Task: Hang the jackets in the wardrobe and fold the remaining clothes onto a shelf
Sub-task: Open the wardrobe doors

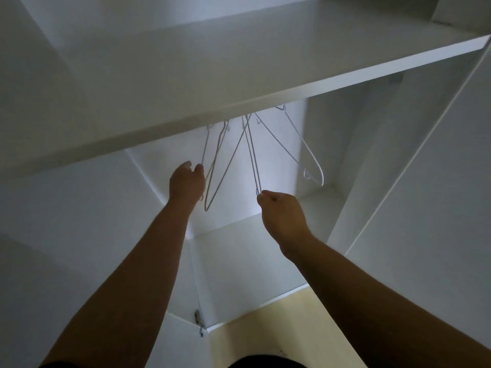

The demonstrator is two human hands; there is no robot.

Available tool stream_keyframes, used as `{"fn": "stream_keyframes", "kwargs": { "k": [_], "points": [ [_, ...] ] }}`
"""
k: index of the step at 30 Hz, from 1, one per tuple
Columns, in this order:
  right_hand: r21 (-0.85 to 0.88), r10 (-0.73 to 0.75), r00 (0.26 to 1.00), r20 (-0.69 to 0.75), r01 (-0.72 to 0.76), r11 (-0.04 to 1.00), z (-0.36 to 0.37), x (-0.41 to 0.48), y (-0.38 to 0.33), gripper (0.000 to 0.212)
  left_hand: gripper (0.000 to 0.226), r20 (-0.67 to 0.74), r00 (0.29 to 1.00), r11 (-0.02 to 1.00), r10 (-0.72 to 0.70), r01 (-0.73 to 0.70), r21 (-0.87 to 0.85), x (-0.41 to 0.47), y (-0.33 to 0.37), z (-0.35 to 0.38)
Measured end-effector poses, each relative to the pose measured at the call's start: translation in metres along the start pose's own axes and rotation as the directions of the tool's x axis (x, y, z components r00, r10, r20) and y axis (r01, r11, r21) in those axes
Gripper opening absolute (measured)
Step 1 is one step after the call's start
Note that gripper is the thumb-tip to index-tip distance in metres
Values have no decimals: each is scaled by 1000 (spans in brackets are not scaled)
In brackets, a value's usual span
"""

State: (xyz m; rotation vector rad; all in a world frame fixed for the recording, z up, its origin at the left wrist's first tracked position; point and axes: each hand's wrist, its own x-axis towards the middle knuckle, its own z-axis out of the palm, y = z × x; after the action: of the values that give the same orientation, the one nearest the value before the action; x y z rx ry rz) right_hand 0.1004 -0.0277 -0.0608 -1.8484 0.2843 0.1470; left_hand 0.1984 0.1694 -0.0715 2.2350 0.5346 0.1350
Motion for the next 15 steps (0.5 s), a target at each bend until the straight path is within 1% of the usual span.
{"fn": "stream_keyframes", "kwargs": {
  "k": [1,3,5,6,7,10,15],
  "points": [
    [-5,-1,1000,5,1,1000,6,3,0,23,40,36,999,999,-38,38,-11,11,-4,4],
    [-14,6,1000,-5,-6,1000,15,10,-3,29,33,81,994,994,-68,74,-85,25,-8,9],
    [-20,7,999,-37,-7,1000,22,18,-4,33,28,108,992,967,-70,94,-237,33,-9,19],
    [-30,6,999,-43,-7,1000,25,21,-5,32,29,112,993,973,-28,53,-226,35,-9,25],
    [-42,2,999,-42,-4,999,27,24,-6,31,29,115,993,964,-19,49,-263,35,-9,29],
    [-32,10,999,-33,-11,999,33,28,-5,34,13,187,982,964,25,26,-265,35,-5,40],
    [16,66,992,-103,-65,998,35,36,-2,34,33,261,964,935,56,41,-352,34,9,60]
  ]
}}
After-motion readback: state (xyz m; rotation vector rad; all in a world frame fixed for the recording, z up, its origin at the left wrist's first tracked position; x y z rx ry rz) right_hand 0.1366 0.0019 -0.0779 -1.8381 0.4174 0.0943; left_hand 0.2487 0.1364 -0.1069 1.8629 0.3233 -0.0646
